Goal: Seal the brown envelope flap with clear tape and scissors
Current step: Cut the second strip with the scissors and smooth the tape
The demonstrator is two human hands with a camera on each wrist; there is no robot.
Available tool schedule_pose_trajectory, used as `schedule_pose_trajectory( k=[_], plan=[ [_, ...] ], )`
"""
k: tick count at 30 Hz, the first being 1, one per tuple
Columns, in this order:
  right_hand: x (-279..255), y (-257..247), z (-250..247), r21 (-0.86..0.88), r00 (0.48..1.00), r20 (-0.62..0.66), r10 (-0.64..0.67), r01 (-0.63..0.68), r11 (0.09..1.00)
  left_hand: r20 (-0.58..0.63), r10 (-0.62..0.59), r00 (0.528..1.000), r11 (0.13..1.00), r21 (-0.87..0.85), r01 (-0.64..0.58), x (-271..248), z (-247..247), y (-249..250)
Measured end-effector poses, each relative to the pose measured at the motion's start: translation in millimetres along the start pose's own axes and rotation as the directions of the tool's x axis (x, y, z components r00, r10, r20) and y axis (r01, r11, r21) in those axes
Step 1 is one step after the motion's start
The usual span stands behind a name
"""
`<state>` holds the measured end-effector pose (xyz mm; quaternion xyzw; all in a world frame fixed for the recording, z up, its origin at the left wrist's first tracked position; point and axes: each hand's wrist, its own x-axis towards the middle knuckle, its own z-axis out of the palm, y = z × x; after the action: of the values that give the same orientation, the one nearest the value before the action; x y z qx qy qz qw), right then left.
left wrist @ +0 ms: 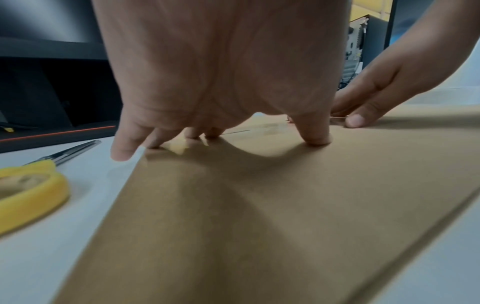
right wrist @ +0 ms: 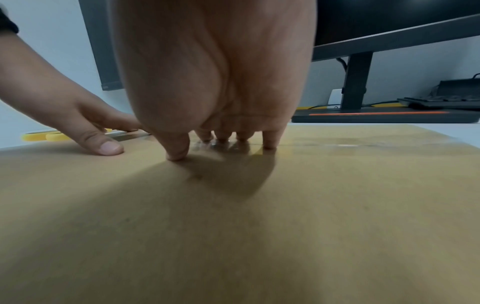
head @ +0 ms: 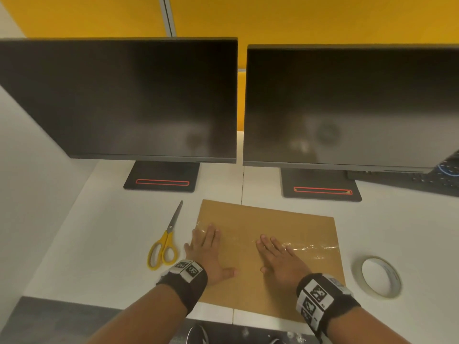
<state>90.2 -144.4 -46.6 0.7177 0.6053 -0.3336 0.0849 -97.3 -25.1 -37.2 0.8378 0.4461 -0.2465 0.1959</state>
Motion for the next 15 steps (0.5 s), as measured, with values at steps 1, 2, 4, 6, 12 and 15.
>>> schedule_pose_trajectory(
  k=[1,2,4,6,12,15],
  plan=[
    [0.0,-0.2,0.5,0.004,1.000,-0.006,-0.001,0.001,1.000,-0.006,0.009,1.000,1.000,-0.003,-0.009,0.1,-0.9,-3.2],
    [0.2,-0.4,1.0,0.006,1.000,-0.010,0.000,0.000,1.000,-0.011,0.018,1.000,1.000,0.004,-0.018,0.2,-1.5,-5.9],
    [0.3,-0.3,1.2,0.010,1.000,-0.010,0.002,-0.002,1.000,-0.020,0.027,0.999,0.999,0.023,-0.026,1.4,-1.6,-9.5],
    [0.0,-0.6,0.5,0.023,1.000,-0.011,0.005,-0.005,1.000,-0.027,0.027,0.999,0.999,0.043,-0.026,2.9,-0.6,-11.3],
    [-0.6,-0.3,5.0,0.055,0.998,-0.058,0.000,0.004,0.998,-0.033,-0.005,0.999,0.999,0.051,0.007,4.8,2.3,-12.2],
    [-0.2,-0.8,5.6,0.056,0.998,-0.061,0.001,0.003,0.998,-0.031,-0.036,0.999,0.998,0.059,0.038,3.2,-1.4,-7.6]
  ],
)
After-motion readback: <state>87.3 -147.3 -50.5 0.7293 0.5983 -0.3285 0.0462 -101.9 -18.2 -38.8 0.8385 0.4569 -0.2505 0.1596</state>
